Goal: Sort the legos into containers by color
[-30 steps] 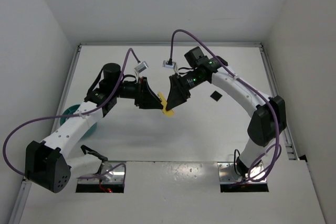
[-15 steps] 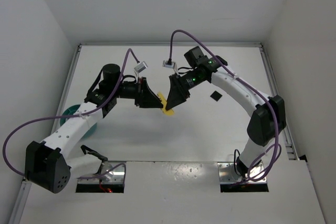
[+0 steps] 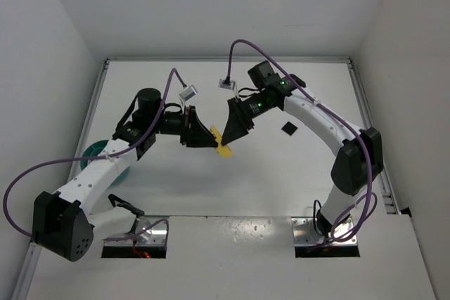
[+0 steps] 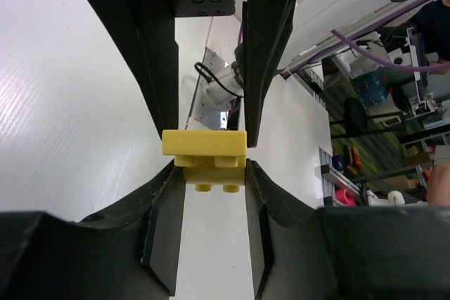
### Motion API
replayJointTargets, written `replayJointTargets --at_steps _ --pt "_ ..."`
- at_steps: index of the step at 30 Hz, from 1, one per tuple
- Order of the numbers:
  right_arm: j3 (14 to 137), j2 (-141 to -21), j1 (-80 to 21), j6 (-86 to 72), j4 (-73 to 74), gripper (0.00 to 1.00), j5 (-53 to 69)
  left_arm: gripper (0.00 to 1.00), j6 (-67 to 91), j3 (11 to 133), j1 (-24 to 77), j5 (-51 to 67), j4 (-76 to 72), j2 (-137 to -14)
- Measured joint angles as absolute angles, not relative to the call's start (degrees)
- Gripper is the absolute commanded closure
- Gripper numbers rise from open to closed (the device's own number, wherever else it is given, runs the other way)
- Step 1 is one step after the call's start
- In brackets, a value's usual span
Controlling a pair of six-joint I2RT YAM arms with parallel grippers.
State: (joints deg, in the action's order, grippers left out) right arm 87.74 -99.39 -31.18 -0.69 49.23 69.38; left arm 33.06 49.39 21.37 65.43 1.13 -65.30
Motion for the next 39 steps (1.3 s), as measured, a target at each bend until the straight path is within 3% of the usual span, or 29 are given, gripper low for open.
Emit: replayJointTargets --at_steps 3,7,12,13,14,18,27,33,39 --pt "87.7 -99.4 -31.0 -1.4 48.9 0.56 69.2 0.84 32.7 49.3 21.3 65.3 1.4 -65.2" --pt "87.7 -99.4 -30.9 -1.6 48.8 0.72 69.9 0.84 32.1 49.3 21.3 65.1 1.9 -65.1" --pt "87.7 -99.4 -30.9 -1.0 48.8 0.69 70.1 0.84 32.1 49.3 21.3 65.1 2.1 -65.1" --pt "87.7 -99.4 -30.9 -0.8 48.8 0.72 70.1 0.84 32.1 49.3 21.3 65.1 2.1 -65.1" --pt "87.7 -99.4 -31.0 -0.5 48.9 0.86 70.1 0.84 32.1 49.3 21.3 65.1 2.1 -65.1" --pt "87.7 -99.4 -31.0 0.2 49.3 0.97 70.2 0.84 32.0 49.3 21.3 65.3 2.3 -65.1" --pt "87.7 -98.8 -30.9 1.5 49.2 1.00 69.1 0.87 28.4 48.7 20.9 63.3 5.2 -62.7" --pt "87.8 -98.3 -24.6 1.2 49.5 1.00 66.4 0.88 24.5 44.6 18.3 63.5 12.1 -57.5" --pt "87.7 -98.3 -20.8 -0.2 48.8 1.00 64.8 0.97 17.1 48.2 13.6 56.1 25.2 -56.0"
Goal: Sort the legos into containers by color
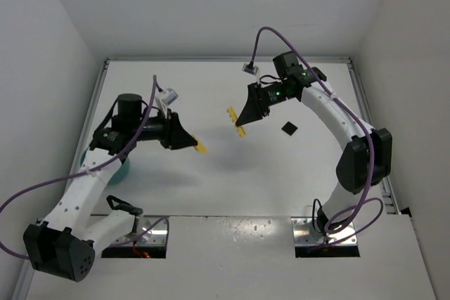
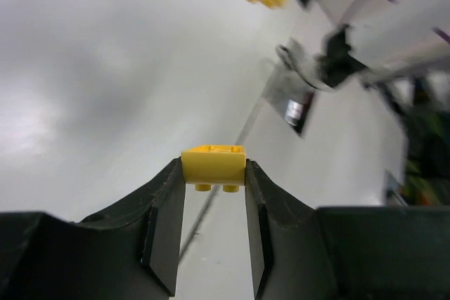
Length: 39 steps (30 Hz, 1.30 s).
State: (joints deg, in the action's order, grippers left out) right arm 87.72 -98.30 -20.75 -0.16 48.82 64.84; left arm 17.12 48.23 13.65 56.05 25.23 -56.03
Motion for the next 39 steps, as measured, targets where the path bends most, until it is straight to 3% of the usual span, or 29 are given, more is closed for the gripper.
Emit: replayJointTargets --at_steps 7,12,16,27,39 --pt "87.0 -98.2 -20.1 -1.6 47.5 1.00 63.4 1.00 8.9 65.7 7.6 20.3 37.9 -56.9" --pt "87.0 -98.2 -19.9 -1.6 47.5 1.00 63.0 1.00 6.6 66.2 2.0 -3.5 43.9 -57.3" --pt "87.7 -98.9 -19.8 -1.5 48.0 1.00 63.0 1.00 4.8 65.0 -2.6 -13.7 46.3 -57.2" --pt "90.7 -104.3 -19.8 0.6 50.5 1.00 63.0 1.00 -1.1 62.4 -15.1 -22.3 46.7 -57.6" --pt "91.3 -105.1 -19.8 1.5 51.4 1.00 63.0 1.00 -4.6 58.4 -27.2 -12.3 46.0 -62.0"
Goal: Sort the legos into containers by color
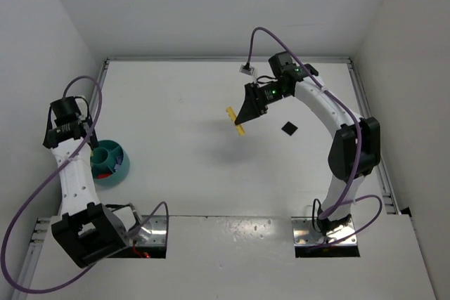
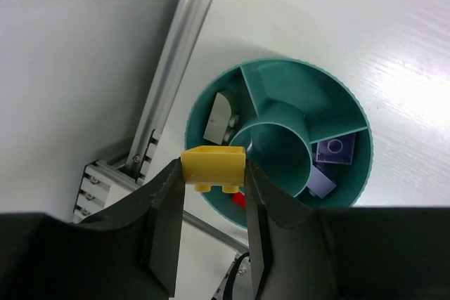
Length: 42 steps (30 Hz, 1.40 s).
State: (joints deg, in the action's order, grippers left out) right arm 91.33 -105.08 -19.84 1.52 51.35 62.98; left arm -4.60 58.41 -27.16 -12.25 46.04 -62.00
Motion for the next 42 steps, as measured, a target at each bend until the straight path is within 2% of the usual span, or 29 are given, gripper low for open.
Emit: replayJointTargets --at_steps 11,25,26,27,29,30,32,34,39,42 --pt "91.3 -106.5 -19.8 1.8 51.5 1.00 62.9 1.00 -9.9 58.2 -30.9 -0.6 45.7 -62.8" --pt "91.3 -106.6 -19.8 2.0 51.5 1.00 63.0 0.99 -13.0 58.2 -30.9 2.0 48.2 -61.9" --pt "91.3 -106.6 -19.8 2.0 51.5 1.00 63.0 0.95 -13.4 58.2 -31.0 2.0 48.4 -61.7" --pt "91.3 -106.6 -19.8 2.1 51.5 1.00 63.0 0.84 -13.7 58.2 -31.2 2.1 48.6 -61.6" --pt "91.3 -106.6 -19.8 2.4 51.6 1.00 63.0 0.59 -14.5 58.2 -31.3 2.3 49.1 -61.5" --pt "91.3 -106.6 -19.8 2.6 51.7 1.00 63.0 0.41 -15.0 58.2 -31.3 2.6 49.5 -61.5" --pt "91.3 -106.6 -20.0 3.1 52.1 1.00 63.0 0.31 -16.0 58.2 -31.5 3.7 50.2 -61.5" --pt "91.3 -106.6 -20.1 3.7 52.8 1.00 63.0 0.26 -16.6 58.2 -31.7 4.9 50.5 -61.8" --pt "91.3 -106.6 -20.3 5.8 54.5 1.00 63.6 0.26 -19.1 60.4 -32.4 10.4 52.3 -65.2" --pt "91.3 -106.6 -20.9 7.9 55.9 1.00 65.0 0.27 -23.5 65.8 -32.6 19.7 56.2 -67.6"
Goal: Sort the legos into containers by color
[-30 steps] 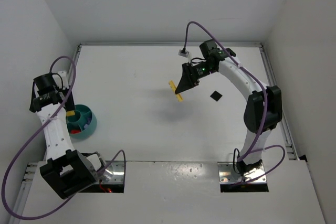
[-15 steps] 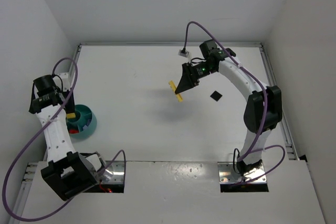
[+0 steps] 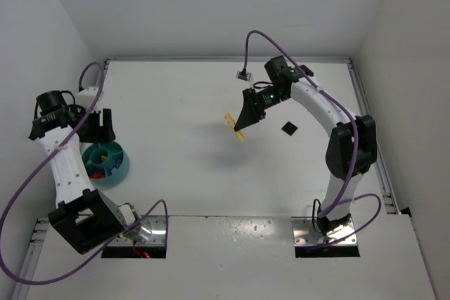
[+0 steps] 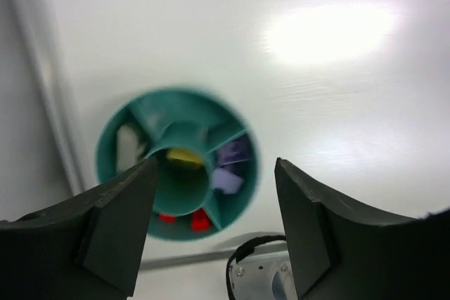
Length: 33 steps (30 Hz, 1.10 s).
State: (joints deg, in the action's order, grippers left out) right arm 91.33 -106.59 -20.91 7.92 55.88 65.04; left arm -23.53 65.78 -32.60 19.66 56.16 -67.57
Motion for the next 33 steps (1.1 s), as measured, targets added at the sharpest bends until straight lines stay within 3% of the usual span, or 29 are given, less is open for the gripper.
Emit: replayJointTargets --at_steps 5,12,18,33 --pt "92.3 -106.6 -23.5 12.8 60.0 1.00 68.5 0.30 -36.2 77.1 -30.2 40.7 66.2 -68.9" --pt "92.7 -106.6 -29.2 17.1 64.8 1.00 71.5 0.32 -49.7 73.1 -14.5 56.3 69.4 -61.8" --pt "92.7 -107.0 -33.9 16.5 65.1 1.00 72.6 0.32 -54.5 68.1 -4.2 58.6 66.7 -55.0" --pt "94.0 -112.8 -40.5 14.6 65.0 1.00 73.3 0.32 -58.4 66.8 14.5 57.3 63.6 -57.3"
